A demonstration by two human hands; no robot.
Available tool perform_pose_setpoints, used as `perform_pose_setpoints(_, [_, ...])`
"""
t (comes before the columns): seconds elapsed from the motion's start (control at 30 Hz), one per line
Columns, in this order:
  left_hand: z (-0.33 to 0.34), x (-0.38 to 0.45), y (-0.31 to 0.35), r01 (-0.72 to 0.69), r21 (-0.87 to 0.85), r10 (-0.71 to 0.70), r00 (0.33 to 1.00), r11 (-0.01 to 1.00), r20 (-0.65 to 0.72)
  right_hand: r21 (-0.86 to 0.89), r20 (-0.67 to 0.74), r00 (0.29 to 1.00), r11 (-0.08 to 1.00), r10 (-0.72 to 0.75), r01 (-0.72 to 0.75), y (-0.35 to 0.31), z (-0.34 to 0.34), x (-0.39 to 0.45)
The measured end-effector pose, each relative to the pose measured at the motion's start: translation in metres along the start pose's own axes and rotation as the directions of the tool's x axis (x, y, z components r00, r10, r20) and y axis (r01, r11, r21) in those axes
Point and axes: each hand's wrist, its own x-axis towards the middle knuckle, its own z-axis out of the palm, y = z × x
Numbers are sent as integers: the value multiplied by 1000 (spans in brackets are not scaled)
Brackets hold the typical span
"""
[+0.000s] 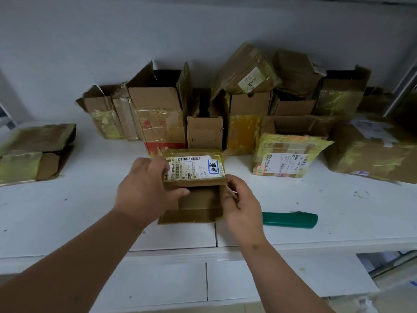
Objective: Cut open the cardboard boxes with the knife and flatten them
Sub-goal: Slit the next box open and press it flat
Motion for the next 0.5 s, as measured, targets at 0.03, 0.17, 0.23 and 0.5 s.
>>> perform_pose_setpoints(0.03, [3, -1, 2, -10, 17, 11, 998, 1000, -68, -11, 1, 1000, 1000, -7, 7, -2, 1, 0])
perform_pose_setpoints(0.17, [14, 1, 1, -13, 56, 21, 988, 998, -152, -66, -8, 1000, 998, 22, -23, -7, -1, 1])
perform_pose_setpoints(0.23, [15, 2, 1, -17, 27, 21, 990, 1000, -137, -72, -18, 999, 997, 36, -38, -7, -1, 2])
perform_pose_setpoints(0.5, [-6, 8, -20, -232, -13, 225, 924, 973, 308, 217, 39, 983, 959, 180, -184, -10, -18, 7])
